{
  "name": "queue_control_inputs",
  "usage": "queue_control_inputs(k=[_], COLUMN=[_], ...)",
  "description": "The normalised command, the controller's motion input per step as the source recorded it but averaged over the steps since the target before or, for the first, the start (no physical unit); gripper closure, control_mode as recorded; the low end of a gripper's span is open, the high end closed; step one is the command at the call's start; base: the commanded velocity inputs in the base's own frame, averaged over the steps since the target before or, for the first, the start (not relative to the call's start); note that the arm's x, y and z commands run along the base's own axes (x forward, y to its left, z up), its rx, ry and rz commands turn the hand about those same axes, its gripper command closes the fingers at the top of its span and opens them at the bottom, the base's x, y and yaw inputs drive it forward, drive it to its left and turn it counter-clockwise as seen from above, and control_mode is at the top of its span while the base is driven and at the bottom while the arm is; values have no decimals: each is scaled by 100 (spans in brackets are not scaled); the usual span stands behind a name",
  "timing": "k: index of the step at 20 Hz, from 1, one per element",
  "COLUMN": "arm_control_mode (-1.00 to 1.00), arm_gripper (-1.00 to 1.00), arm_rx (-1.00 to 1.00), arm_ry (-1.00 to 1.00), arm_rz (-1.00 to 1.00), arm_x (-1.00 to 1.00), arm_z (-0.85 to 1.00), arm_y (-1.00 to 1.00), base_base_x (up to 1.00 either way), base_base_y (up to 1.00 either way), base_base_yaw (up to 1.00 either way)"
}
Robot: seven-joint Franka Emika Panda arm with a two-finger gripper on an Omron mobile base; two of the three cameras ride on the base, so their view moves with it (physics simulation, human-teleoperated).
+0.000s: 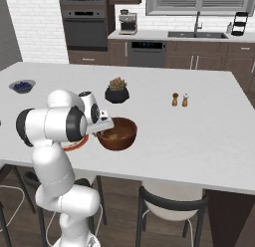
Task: Pick the chicken drumstick and potato from their plates and place them in the bowl. Then put the bowl in the fridge.
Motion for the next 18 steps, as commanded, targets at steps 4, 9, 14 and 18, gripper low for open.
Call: queue_control_inputs(k=[4,9,14,18], arm_control_mode=[-100,-100,-100,-100], arm_gripper=[100,100,100,100], arm_rx=[-1,-1,0,0], arm_ry=[1,-1,-1,0], arm_rz=[0,6,9,5], arm_x=[-1,-40,-76,-96], arm_z=[0,55,94,96], arm_y=[0,-2,-8,-13], base_base_x=[0,0,0,0], base_base_y=[0,0,0,0], base_base_yaw=[0,0,0,0])
